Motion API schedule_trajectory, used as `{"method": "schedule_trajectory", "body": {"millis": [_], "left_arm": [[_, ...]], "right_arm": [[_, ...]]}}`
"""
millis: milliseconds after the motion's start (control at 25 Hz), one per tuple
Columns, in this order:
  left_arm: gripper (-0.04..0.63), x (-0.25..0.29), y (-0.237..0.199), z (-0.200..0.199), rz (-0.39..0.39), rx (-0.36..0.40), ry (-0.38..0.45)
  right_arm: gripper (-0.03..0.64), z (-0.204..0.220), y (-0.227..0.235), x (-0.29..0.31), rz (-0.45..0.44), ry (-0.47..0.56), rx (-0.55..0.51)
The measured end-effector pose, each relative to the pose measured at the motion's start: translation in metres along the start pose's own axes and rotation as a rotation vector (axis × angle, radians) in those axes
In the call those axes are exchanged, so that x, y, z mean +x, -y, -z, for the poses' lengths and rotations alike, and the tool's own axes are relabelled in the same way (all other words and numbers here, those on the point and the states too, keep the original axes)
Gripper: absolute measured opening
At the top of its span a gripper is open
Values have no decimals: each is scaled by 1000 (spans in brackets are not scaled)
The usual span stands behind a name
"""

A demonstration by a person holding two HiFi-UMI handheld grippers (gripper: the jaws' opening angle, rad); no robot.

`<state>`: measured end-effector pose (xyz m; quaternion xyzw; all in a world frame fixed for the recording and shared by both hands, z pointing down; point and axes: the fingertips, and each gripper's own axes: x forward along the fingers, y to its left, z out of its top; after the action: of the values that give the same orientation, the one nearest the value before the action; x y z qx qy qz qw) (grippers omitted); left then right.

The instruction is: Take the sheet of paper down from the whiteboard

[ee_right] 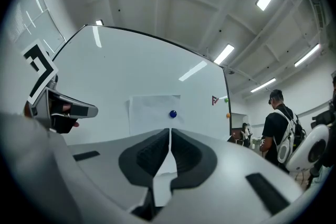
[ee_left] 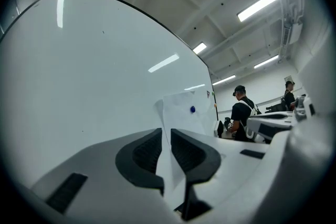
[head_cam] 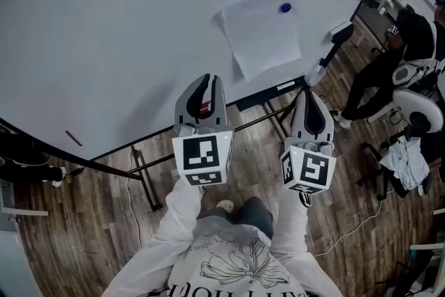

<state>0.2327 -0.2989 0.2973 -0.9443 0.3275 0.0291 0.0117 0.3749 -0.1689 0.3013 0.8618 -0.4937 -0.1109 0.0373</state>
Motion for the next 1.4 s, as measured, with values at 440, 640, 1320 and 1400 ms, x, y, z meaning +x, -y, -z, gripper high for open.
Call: {"method": "schedule_trajectory", "body": {"millis": [440, 640, 1320, 1400], "left_arm": [[92, 59, 4, -27, -116, 17, 65], [104, 82, 3, -40, -235, 51, 90], [126, 121, 3, -48, -404, 112, -2], [126, 124, 4, -49, -412, 102, -5]], "right_arm": [[3, 0, 27, 87, -162, 73, 48], [3, -6, 34, 128, -289, 113, 49], [48, -29, 48, 179, -523, 198, 20], [48, -28, 49, 181, -537, 197, 16]]}}
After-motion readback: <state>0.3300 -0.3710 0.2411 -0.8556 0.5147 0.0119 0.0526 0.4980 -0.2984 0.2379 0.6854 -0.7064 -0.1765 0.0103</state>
